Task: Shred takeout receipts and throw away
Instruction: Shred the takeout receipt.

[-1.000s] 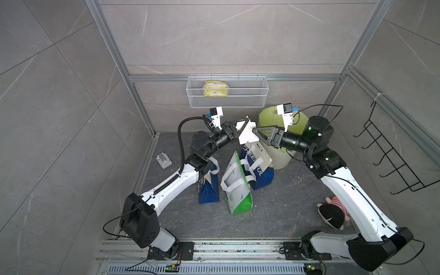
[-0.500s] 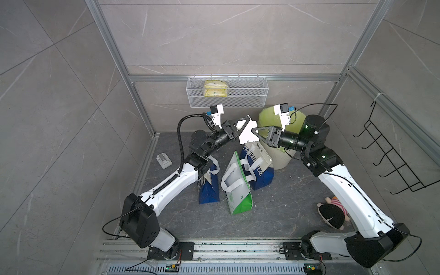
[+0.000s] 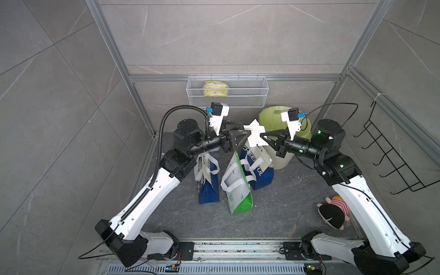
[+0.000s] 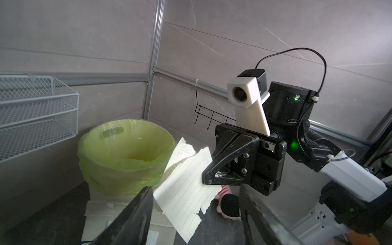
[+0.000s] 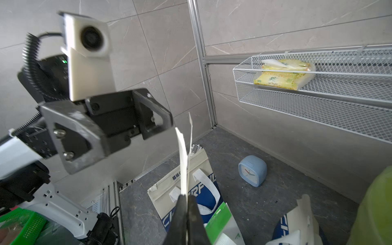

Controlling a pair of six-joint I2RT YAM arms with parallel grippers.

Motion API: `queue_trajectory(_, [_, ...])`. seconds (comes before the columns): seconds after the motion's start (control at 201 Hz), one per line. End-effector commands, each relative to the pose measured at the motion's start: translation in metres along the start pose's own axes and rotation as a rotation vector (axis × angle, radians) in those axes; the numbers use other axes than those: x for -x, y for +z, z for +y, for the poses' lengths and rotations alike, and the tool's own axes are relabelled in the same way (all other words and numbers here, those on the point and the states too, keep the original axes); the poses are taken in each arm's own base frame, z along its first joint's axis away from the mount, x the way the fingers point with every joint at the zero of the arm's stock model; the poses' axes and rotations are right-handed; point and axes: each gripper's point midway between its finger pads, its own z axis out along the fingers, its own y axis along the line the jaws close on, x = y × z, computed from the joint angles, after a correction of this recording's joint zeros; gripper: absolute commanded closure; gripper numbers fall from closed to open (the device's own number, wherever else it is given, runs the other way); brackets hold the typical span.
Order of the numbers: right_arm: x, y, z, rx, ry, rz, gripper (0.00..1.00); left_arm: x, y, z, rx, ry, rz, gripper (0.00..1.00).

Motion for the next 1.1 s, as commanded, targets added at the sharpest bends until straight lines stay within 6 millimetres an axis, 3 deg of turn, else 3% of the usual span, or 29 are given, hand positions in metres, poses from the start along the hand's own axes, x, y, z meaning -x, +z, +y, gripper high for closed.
queue_trajectory(0.0, [-0.02, -0.006, 0.0, -0.008, -0.24, 0.09, 1.0, -0.03, -0.014, -0.019, -0.086, 0.25, 0.189, 0.29])
queue_trajectory(0.179, [-0.034, -0.01, 0.011, 0.031, -0.514, 0.127, 1.0, -0.037, -0.009, -0.013, -0.101, 0.323, 0.289, 0.29])
queue_trajectory(0.602, [-0.038, -0.008, 0.023, 0.039, -0.825, 0.143, 1.0, -0.06, 0.025, -0.03, -0.164, 0.448, 0.389, 0.3])
queue_trajectory(0.662, [-0.038, -0.009, 0.024, 0.04, -0.842, 0.138, 1.0, -0.063, 0.027, -0.032, -0.174, 0.45, 0.396, 0.34])
queue_trajectory(0.752, [-0.039, -0.009, 0.025, 0.041, -0.861, 0.139, 1.0, -0.063, 0.026, -0.036, -0.195, 0.449, 0.393, 0.48])
queue_trajectory(0.926, [-0.042, -0.01, 0.016, -0.007, -0.892, 0.161, 1.0, -0.061, 0.024, -0.038, -0.196, 0.434, 0.387, 0.61])
queue_trajectory(1.02, [-0.039, -0.011, 0.018, -0.008, -0.897, 0.148, 1.0, -0.063, 0.026, -0.038, -0.198, 0.422, 0.392, 0.64])
queue_trajectory(1.09, [-0.038, -0.01, 0.02, 0.001, -0.899, 0.141, 1.0, -0.065, 0.028, -0.037, -0.202, 0.414, 0.396, 0.7])
